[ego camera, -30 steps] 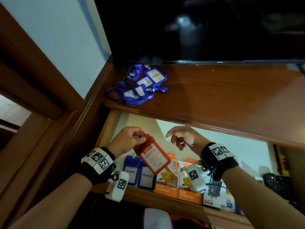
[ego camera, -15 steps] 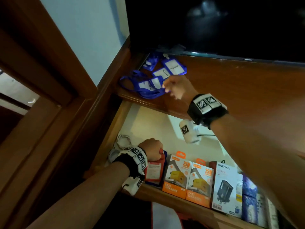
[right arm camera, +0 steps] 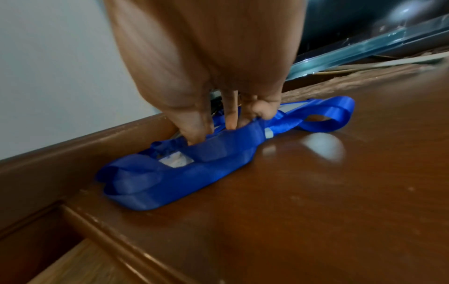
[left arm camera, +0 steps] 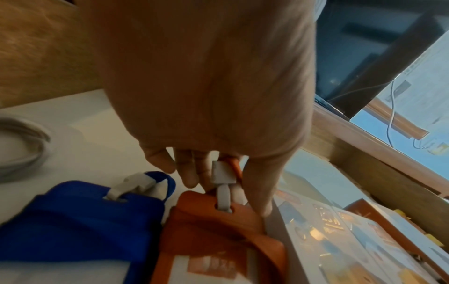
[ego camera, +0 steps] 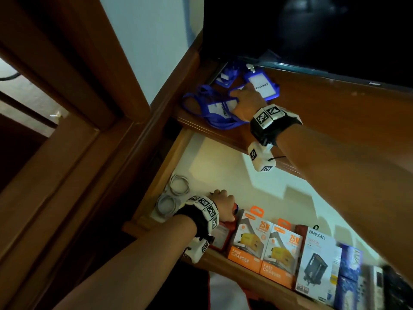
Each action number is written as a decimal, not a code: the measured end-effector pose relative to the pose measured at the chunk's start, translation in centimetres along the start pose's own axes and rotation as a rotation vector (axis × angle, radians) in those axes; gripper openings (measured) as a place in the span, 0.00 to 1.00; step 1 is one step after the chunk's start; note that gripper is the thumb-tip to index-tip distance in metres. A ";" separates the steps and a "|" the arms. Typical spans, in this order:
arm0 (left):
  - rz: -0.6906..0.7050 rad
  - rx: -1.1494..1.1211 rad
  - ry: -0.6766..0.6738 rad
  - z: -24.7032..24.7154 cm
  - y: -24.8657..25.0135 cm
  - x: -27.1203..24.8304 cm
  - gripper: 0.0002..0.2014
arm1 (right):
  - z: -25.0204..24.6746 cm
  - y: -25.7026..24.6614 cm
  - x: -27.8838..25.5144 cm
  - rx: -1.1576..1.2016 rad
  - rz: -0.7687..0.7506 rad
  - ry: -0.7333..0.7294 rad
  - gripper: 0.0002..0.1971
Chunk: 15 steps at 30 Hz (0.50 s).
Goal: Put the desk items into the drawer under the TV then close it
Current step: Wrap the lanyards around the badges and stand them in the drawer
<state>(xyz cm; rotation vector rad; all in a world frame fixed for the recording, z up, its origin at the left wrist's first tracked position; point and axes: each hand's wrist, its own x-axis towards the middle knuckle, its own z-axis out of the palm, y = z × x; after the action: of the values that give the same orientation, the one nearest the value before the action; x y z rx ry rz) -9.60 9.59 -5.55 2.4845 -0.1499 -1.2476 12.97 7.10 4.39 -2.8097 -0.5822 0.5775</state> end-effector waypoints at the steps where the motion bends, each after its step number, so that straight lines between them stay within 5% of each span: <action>1: -0.009 -0.073 0.025 0.1 0.0 0.1 0.24 | 0.1 0.1 0.1 0.001 -0.006 0.007 0.28; 4: -0.007 -0.284 0.116 -0.3 -0.2 0.1 0.21 | 0.2 0.3 0.2 0.013 -0.021 0.042 0.27; 10: 0.017 -0.354 0.235 -2.4 -0.8 -1.1 0.23 | -1.1 0.5 -0.4 0.045 0.053 0.083 0.25; 15: 0.059 -0.386 0.403 -5.8 -1.2 -3.0 0.15 | -3.3 1.3 -1.5 0.106 0.095 0.136 0.09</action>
<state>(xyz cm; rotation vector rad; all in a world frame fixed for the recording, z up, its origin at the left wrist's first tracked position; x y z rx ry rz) -6.91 12.97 -0.57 2.3081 0.1111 -0.6544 13.48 4.88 7.53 -2.7600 -0.3827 0.4175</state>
